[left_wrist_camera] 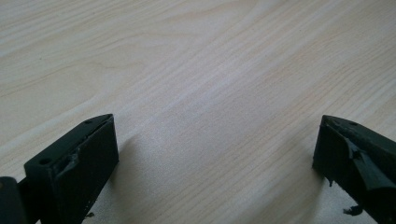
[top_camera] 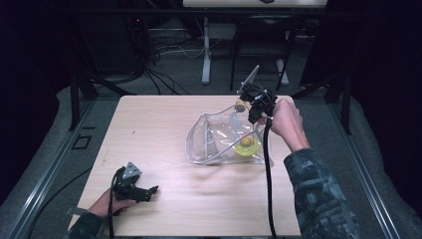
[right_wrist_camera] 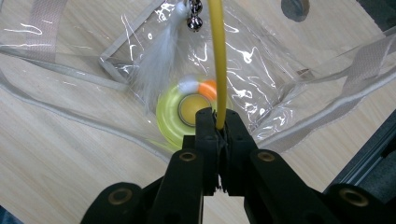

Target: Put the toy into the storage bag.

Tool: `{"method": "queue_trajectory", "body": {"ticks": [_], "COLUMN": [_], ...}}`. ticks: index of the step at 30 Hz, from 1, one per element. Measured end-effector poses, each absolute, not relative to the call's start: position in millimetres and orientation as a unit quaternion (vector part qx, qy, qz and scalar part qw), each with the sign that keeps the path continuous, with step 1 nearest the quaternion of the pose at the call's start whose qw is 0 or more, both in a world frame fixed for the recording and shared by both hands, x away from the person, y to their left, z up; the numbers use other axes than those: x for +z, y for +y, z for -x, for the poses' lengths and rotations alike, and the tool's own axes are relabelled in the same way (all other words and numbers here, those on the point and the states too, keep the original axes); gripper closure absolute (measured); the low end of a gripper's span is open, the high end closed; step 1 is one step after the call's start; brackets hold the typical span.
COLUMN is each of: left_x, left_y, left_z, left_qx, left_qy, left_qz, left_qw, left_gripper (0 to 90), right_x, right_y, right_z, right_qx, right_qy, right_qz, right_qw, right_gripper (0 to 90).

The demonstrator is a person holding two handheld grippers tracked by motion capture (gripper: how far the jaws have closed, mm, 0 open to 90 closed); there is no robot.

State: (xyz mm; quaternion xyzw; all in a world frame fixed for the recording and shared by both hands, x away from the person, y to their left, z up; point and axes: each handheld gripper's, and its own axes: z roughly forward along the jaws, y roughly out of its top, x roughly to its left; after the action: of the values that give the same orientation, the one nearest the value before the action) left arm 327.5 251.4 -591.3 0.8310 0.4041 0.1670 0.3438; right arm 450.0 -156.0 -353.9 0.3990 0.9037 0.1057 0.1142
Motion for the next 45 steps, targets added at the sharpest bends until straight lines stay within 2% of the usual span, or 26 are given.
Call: {"method": "queue_trajectory", "body": {"ticks": [32,42,45], "left_x": [-591,-591,-591], "left_y": [251,251,251], "left_z": [-327,-327,-327], "left_qx": [0.167,0.167,0.167], "left_qy": [0.404,0.404,0.404], "left_qz": [-0.831,-0.831,-0.831], "left_qw": [0.344,0.344,0.344], "left_gripper": [0.0,0.0,0.0], "right_x": [-369,-349,-340], "right_y": [-153,-164,-170], "right_z": [-453,-445,-439], "right_qx": [0.080,0.152,0.170], "right_qy": [0.902,0.892,0.888], "right_qz": [-0.409,-0.412,-0.413], "right_qw": [0.116,0.106,0.111], "right_gripper": [85.9,68.1,53.7]}}
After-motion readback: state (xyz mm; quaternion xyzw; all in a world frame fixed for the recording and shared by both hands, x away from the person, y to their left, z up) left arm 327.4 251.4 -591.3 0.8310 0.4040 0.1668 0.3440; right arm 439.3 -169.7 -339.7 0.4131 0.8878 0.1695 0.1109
